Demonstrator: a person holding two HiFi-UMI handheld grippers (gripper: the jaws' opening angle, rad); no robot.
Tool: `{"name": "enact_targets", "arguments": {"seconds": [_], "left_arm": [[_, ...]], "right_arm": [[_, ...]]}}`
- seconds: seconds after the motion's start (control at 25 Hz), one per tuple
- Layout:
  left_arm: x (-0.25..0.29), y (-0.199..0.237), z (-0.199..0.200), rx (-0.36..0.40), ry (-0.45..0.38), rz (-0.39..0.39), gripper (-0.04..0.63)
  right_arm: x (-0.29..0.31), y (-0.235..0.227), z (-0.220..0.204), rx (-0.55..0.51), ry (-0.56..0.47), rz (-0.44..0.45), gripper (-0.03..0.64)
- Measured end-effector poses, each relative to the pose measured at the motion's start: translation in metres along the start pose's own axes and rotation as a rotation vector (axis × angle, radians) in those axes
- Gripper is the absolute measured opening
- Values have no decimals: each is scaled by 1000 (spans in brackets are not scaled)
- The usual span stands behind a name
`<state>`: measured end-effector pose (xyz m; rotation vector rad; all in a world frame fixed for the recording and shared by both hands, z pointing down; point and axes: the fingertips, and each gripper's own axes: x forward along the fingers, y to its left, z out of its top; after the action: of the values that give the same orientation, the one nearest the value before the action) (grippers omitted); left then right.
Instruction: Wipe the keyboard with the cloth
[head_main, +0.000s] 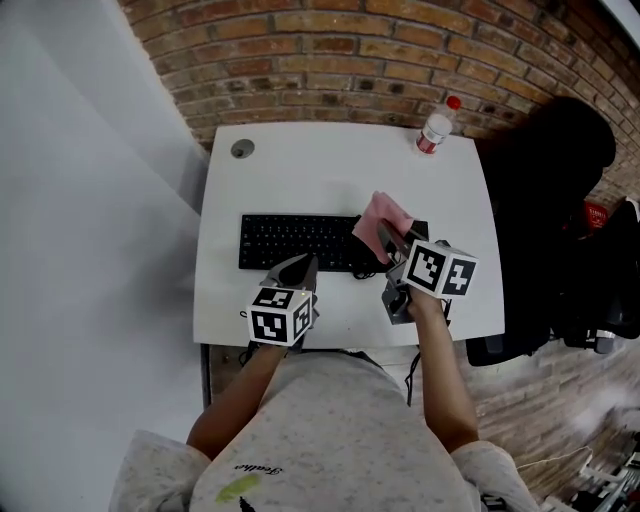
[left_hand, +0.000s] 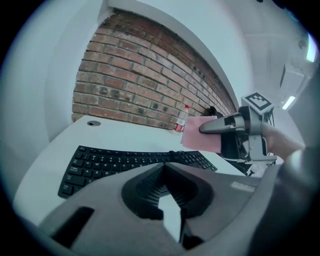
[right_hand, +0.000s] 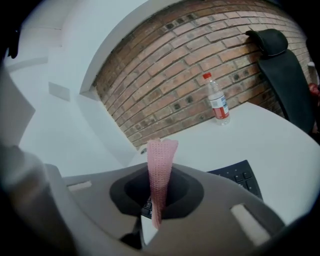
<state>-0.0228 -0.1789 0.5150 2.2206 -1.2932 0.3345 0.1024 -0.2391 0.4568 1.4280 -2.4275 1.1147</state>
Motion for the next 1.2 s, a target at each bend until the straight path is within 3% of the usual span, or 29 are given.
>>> {"name": "enact_targets", "arguments": {"seconds": [0.6, 0.96, 1.2], "left_arm": [[-68, 76, -11, -88, -42, 177, -3], [-100, 108, -18, -120, -50, 247, -3], [-111, 118, -19, -129, -48, 266, -4]], "right_arm": [[81, 122, -69, -72, 185, 218, 26], [125, 176, -122, -30, 297, 326, 26], [145, 192, -148, 62, 342, 367, 26]]}}
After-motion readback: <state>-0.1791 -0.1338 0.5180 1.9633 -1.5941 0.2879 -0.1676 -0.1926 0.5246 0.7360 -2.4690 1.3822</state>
